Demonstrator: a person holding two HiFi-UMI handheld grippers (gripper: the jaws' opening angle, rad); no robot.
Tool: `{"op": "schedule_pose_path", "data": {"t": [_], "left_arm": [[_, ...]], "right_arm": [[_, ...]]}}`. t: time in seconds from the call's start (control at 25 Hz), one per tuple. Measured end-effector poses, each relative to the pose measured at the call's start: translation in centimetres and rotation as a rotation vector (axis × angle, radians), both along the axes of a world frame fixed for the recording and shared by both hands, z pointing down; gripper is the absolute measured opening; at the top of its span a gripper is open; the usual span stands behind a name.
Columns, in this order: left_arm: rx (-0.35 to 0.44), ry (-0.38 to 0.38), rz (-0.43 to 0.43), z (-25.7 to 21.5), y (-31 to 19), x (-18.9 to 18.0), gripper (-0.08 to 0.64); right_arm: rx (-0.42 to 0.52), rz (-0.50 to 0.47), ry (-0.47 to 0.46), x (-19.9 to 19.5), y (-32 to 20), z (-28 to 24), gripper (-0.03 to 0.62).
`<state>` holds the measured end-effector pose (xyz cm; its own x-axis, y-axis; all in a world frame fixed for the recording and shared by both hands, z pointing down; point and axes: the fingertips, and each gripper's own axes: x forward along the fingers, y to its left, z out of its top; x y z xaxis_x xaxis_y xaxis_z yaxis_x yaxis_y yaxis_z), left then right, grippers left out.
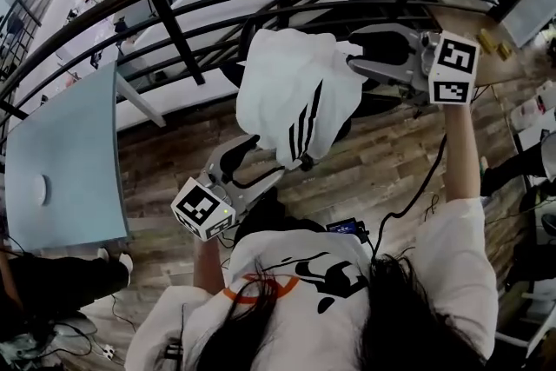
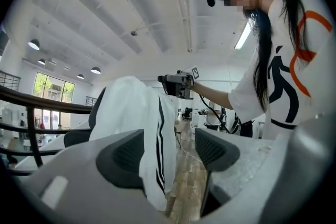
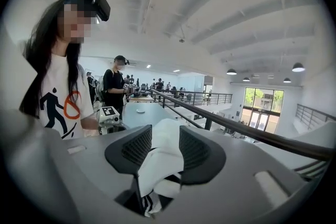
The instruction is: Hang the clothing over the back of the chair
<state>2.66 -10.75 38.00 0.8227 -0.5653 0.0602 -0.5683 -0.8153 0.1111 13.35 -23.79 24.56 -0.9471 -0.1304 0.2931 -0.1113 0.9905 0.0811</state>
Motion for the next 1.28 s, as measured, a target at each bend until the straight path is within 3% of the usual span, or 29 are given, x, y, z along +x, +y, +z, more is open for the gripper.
{"op": "schedule_pose_path", "data": {"t": [0.36,0.64,1.0,1.28], "left_arm": [[-0.012,-0.043,0.026,2.4,5.1,4.3,0.413],[-0.012,-0.108,0.006,2.4,4.7,5.1,0.348],[0.005,-0.108,-0.001,1.7,5.5,3.2,0.270],[-0.003,-0.117,0.015,2.6,9.7,-1.6,0.238]], "right_arm": [[0.012,0.040,-0.057,1.0,6.1,4.0,0.158],[0.011,0.104,-0.078,1.5,6.9,6.7,0.133],[-0.011,0.206,-0.101,0.1,9.9,9.2,0.099],[-0.048,0.272,-0.142,-4.6,15.0,11.2,0.084]]}}
